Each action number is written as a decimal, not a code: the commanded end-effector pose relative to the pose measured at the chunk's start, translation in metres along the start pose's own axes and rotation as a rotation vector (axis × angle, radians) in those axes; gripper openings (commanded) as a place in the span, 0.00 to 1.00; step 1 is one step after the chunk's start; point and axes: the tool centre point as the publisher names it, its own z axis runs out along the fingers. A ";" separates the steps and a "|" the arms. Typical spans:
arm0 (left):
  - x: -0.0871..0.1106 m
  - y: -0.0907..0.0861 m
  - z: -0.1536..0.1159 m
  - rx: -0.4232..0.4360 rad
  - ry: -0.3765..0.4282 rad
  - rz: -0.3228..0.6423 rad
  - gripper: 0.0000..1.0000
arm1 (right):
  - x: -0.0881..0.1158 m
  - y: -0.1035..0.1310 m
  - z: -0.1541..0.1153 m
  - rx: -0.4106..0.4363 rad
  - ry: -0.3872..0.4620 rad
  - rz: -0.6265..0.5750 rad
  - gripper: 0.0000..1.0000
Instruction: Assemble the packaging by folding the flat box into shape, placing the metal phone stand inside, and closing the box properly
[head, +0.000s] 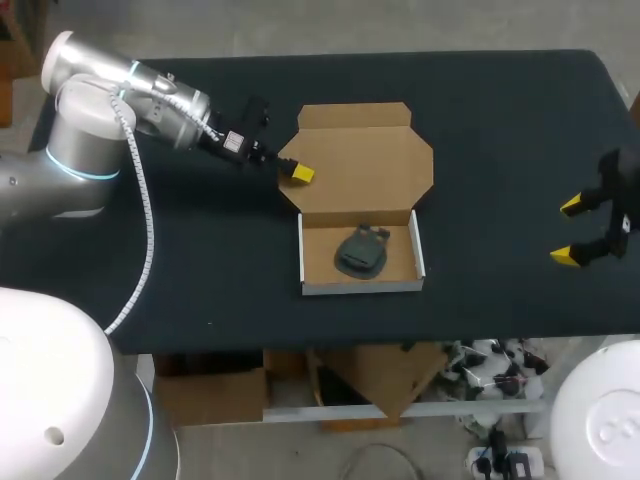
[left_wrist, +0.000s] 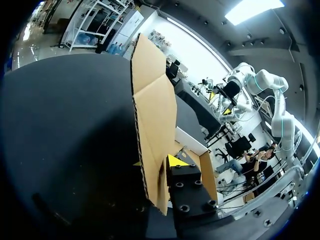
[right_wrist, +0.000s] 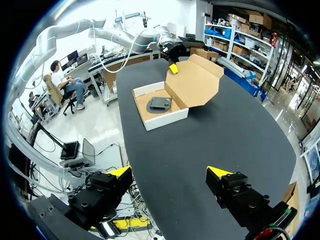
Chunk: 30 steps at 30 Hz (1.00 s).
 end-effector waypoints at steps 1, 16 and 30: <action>0.000 0.000 0.000 0.000 0.004 0.003 0.05 | 0.001 -0.001 0.000 -0.003 -0.002 -0.001 1.00; 0.006 0.001 -0.003 0.006 0.013 0.048 0.00 | 0.001 -0.001 0.000 -0.003 -0.002 -0.001 1.00; 0.006 0.001 -0.003 0.006 0.013 0.048 0.00 | 0.001 -0.001 0.000 -0.003 -0.002 -0.001 1.00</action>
